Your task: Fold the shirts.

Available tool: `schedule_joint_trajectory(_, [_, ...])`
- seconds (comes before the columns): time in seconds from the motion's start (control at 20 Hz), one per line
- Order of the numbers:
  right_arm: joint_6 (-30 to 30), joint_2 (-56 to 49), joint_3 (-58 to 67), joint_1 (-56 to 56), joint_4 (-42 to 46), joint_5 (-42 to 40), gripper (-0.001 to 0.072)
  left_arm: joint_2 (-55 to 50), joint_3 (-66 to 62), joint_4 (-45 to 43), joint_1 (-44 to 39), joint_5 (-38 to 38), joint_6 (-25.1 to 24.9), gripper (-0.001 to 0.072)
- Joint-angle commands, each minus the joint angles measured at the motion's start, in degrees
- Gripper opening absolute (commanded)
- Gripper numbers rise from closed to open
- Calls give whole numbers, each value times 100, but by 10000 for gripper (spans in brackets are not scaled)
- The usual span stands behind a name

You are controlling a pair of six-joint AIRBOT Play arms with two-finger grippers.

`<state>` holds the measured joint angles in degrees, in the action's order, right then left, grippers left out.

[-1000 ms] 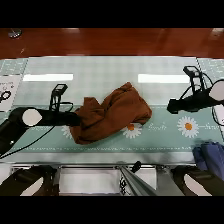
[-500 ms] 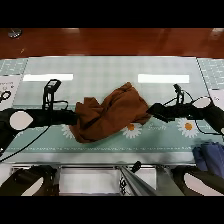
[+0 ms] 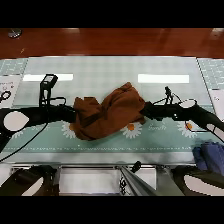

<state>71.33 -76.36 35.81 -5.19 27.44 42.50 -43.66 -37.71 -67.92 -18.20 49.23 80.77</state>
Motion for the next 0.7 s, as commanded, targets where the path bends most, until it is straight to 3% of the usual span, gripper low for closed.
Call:
schedule_joint_trajectory(0.0, [-273,142,282,-111,-136,264,33,90,-433,-254,9,-52,-79,18])
schedule_joint_trajectory(0.1, [-597,678,758,42,-68,638,32,326,-1054,-741,9,90,-57,18])
schedule_joint_trajectory(0.3, [-560,2369,2173,649,330,691,32,957,-2957,-2186,9,540,-55,17])
schedule_joint_trajectory(0.45, [-24,3467,3226,1091,925,367,31,1298,-4218,-2675,7,595,247,18])
schedule_joint_trajectory(0.65, [634,4186,4022,1198,1626,815,31,1488,-4911,-2586,7,1193,612,18])
